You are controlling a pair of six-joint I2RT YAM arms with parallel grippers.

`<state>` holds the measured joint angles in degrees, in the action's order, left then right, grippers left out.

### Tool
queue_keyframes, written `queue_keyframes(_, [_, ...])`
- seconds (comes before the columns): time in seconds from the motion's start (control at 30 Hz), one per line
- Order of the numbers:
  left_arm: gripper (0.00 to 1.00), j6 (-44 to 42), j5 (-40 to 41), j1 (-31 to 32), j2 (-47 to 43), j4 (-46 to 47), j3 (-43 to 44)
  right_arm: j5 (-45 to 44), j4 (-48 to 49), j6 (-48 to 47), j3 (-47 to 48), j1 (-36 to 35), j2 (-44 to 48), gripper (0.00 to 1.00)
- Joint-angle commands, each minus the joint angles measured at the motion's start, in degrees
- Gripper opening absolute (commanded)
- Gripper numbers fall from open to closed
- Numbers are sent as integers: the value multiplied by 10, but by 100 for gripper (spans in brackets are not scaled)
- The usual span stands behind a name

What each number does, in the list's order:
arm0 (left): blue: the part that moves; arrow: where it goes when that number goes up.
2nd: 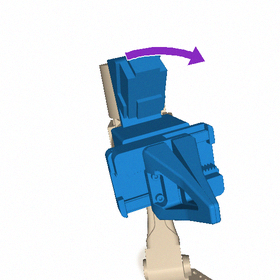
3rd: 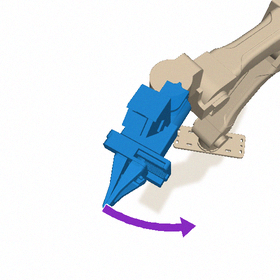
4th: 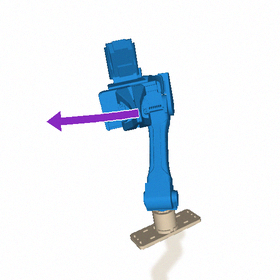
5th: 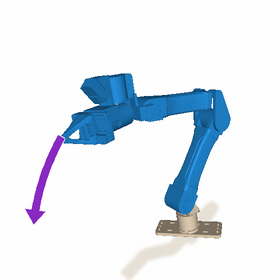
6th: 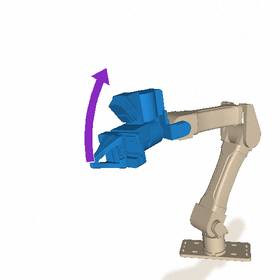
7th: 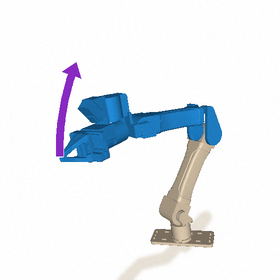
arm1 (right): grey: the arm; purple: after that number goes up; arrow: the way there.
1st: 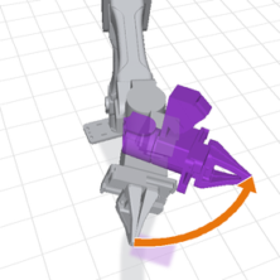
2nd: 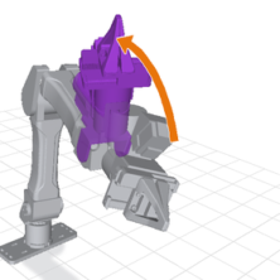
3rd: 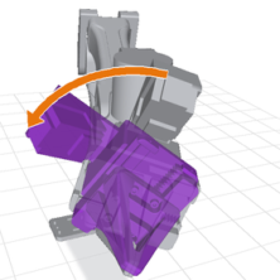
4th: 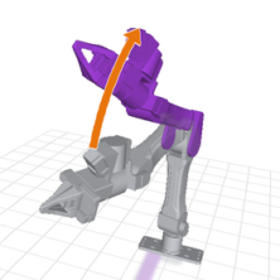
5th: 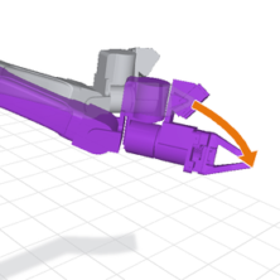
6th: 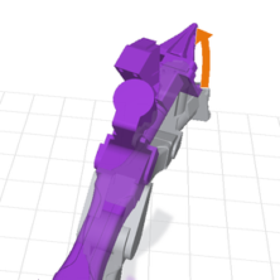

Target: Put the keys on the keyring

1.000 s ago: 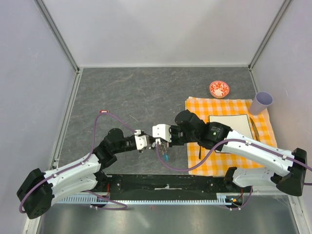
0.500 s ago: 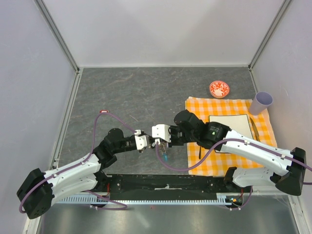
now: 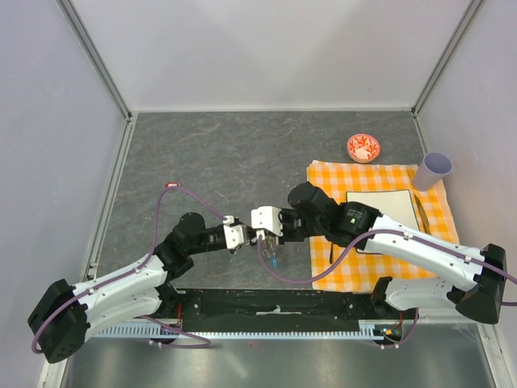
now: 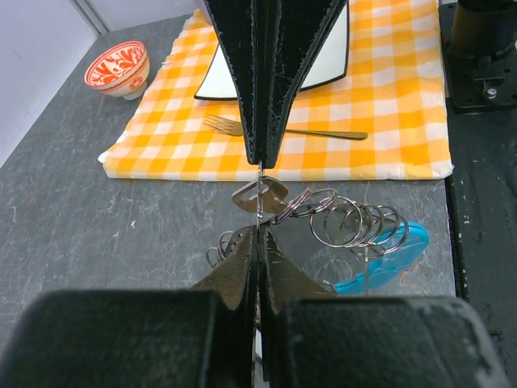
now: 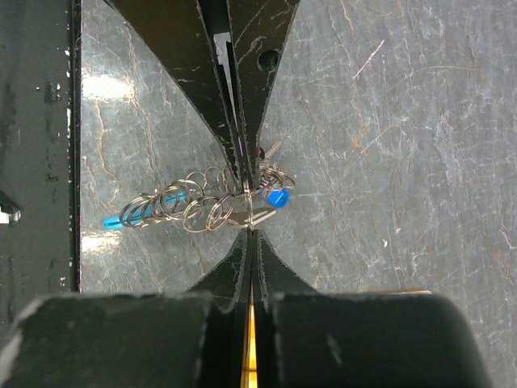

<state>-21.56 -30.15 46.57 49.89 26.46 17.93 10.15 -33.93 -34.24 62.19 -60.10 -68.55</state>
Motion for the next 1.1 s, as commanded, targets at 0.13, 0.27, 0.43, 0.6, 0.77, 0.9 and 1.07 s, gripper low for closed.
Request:
queue_keyframes(0.13, [2,6,-25,-2,-8,52,27,8,21,4,23,2,-13,0])
queue_keyframes(0.27, [2,9,-25,-2,-8,52,29,9,22,7,24,2,-15,0])
queue_keyframes(0.43, [2,10,-32,-2,-5,52,31,11,23,8,25,2,-20,0])
queue_keyframes(0.6, [2,11,-42,-2,-3,50,32,14,24,9,27,2,-23,0])
queue_keyframes(0.77, [2,11,-47,-2,-1,47,36,18,24,10,28,2,-25,0])
queue_keyframes(0.9, [2,12,-48,-2,-1,45,37,20,24,10,28,2,-25,0])
queue_keyframes(1.07, [2,19,-50,-2,2,34,46,28,24,11,30,2,-29,0])
